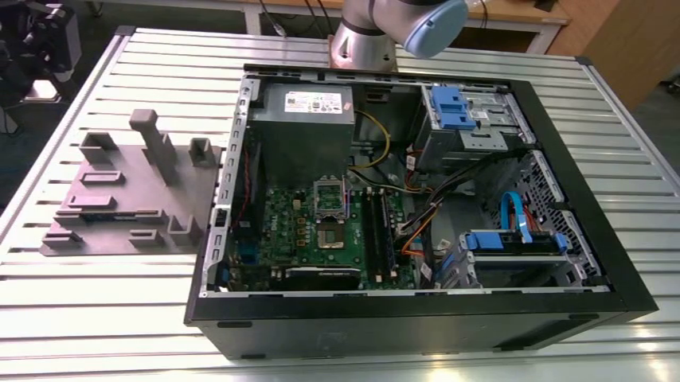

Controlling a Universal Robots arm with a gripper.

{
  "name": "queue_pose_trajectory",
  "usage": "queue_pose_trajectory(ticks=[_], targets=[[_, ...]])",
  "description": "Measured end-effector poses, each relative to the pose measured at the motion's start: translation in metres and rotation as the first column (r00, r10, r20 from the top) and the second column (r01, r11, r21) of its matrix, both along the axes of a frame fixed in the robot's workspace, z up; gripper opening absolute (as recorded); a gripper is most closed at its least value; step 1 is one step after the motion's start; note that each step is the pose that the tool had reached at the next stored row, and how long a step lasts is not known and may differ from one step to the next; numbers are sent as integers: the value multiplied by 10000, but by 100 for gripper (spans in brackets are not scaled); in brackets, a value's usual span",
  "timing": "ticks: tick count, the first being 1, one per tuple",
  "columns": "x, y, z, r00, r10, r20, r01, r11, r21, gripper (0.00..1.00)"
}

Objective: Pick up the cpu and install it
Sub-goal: 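Pick up the cpu and move it towards the insertion slot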

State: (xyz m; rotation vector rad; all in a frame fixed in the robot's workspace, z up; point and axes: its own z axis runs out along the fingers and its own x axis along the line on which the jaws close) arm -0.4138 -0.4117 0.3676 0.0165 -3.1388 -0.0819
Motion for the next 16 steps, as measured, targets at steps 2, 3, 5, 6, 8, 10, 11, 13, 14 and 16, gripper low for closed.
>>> queue_pose_trajectory(ticks=[2, 3, 5, 6, 8, 10, 11, 13, 14, 16], targets=[[8, 0, 0, 10000, 0, -2, 0, 10000, -1, 47], [12, 0, -1, 10000, -1, -1, 1, 10000, -1, 47], [21, 0, -2, 10000, 0, -1, 0, 10000, -1, 47], [26, 0, -3, 10000, -1, -1, 1, 10000, 0, 47], [36, 0, -4, 10000, 0, 0, 0, 10000, 0, 47], [44, 0, -5, 10000, -1, 0, 1, 10000, -1, 47], [48, 0, -6, 10000, 0, 0, 0, 10000, 0, 47], [57, 0, -6, 10000, 0, -1, 0, 10000, 0, 47], [60, 0, -6, 10000, -1, -1, 1, 10000, -1, 47], [68, 0, -7, 10000, 0, 0, 0, 10000, 0, 47]])
